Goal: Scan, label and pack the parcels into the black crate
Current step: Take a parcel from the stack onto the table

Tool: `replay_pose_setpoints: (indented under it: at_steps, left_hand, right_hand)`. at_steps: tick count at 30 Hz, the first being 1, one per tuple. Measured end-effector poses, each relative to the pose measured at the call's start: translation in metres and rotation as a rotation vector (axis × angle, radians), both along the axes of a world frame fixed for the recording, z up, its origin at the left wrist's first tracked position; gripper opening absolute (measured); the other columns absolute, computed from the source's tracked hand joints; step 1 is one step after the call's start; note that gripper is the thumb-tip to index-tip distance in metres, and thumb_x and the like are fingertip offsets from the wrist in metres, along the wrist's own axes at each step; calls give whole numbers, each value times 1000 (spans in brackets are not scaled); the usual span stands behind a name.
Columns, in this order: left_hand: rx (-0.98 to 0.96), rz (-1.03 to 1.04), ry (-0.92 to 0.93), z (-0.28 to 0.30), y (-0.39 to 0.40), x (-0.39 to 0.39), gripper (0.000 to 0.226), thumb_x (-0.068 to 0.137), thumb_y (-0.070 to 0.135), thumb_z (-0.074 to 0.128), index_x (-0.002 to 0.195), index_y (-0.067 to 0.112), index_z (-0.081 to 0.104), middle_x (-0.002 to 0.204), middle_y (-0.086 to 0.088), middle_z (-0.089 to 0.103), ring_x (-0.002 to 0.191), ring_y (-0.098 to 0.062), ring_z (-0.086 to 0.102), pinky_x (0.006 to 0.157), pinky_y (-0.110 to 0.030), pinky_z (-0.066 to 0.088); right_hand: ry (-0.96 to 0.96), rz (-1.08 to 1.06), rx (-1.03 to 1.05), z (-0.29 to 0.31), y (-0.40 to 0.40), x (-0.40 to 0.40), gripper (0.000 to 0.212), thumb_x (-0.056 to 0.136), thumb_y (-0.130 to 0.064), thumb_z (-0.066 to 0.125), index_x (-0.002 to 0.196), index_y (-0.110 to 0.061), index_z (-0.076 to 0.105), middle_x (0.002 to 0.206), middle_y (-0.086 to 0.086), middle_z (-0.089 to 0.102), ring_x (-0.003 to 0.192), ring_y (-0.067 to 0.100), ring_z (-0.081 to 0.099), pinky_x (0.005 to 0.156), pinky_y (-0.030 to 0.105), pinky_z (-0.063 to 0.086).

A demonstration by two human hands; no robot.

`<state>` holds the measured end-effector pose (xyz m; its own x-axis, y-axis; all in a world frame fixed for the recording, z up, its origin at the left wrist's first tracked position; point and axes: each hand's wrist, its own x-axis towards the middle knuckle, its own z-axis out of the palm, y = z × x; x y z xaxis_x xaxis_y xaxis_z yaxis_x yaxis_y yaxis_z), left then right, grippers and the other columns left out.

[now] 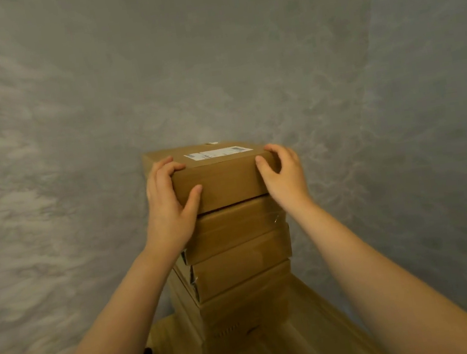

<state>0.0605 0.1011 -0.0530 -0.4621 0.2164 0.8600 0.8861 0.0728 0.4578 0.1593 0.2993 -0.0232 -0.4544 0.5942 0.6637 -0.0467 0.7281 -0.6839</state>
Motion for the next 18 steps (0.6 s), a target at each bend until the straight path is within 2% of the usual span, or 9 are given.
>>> replay_pose_setpoints:
  at_steps: [5, 7, 9, 11, 13, 14, 16, 17, 18]
  left_hand:
    - [148, -31, -16, 6, -34, 14, 41, 89, 26, 65, 121, 35, 40, 140, 6, 37, 133, -13, 39, 108, -48, 40]
    - [226, -33, -66, 6, -57, 24, 35, 89, 32, 62, 115, 40, 40, 137, 7, 40, 129, -12, 43, 104, -47, 45]
    - [303, -12, -124, 3, -83, 36, 22, 90, 36, 57, 106, 39, 43, 130, 7, 46, 123, -10, 47, 101, -38, 45]
    - [374, 21, -181, -6, -112, 48, 7, 93, 37, 52, 97, 34, 47, 121, 9, 53, 113, -5, 52, 91, -28, 45]
    - [424, 69, -230, -19, -145, 57, 10, 96, 37, 48, 89, 30, 49, 109, 13, 56, 101, 0, 54, 83, -20, 43]
    - [439, 106, -248, -28, -162, 60, 13, 96, 37, 48, 87, 29, 49, 106, 12, 57, 101, -2, 55, 84, -23, 45]
    - [453, 174, -284, -46, -197, 66, 7, 96, 33, 51, 90, 29, 51, 106, 9, 58, 106, -13, 57, 91, -39, 48]
    - [450, 194, -305, -56, -214, 70, 1, 95, 28, 53, 95, 28, 52, 108, 8, 58, 108, -16, 57, 91, -43, 49]
    - [446, 216, -330, -66, -230, 73, 9, 94, 22, 53, 102, 26, 51, 109, 9, 57, 108, -16, 58, 88, -42, 51]
  right_hand:
    - [192, 64, 41, 17, -32, 18, 19, 96, -32, 55, 115, -32, 60, 135, -2, 44, 121, 10, 47, 84, -1, 33]
    - [290, 119, 50, 22, -52, 24, 12, 95, -28, 58, 104, -33, 63, 127, 0, 48, 116, 8, 49, 86, 0, 36]
    - [348, 173, 5, 20, -76, 27, 8, 94, -27, 59, 97, -30, 65, 120, 1, 51, 106, 3, 51, 90, 8, 39]
    - [348, 228, -68, 11, -101, 29, 4, 93, -28, 60, 92, -31, 63, 115, -2, 53, 100, 1, 52, 91, 17, 44]
    - [294, 289, -126, -4, -129, 28, 4, 93, -30, 61, 97, -30, 60, 114, -4, 55, 102, 4, 53, 90, 23, 49]
    - [272, 335, -153, -13, -143, 28, 11, 93, -31, 61, 103, -28, 58, 114, -4, 56, 104, 6, 54, 88, 24, 51]
    - [227, 454, -234, -33, -171, 28, 28, 94, -31, 62, 119, -28, 50, 120, -8, 55, 109, 6, 55, 84, 18, 52]
    - [184, 505, -264, -44, -185, 28, 38, 94, -30, 61, 128, -29, 45, 124, -11, 53, 111, 4, 55, 83, 17, 53]
    - [127, 546, -276, -56, -198, 29, 45, 94, -29, 61, 135, -29, 41, 126, -14, 51, 112, 2, 54, 83, 17, 52]
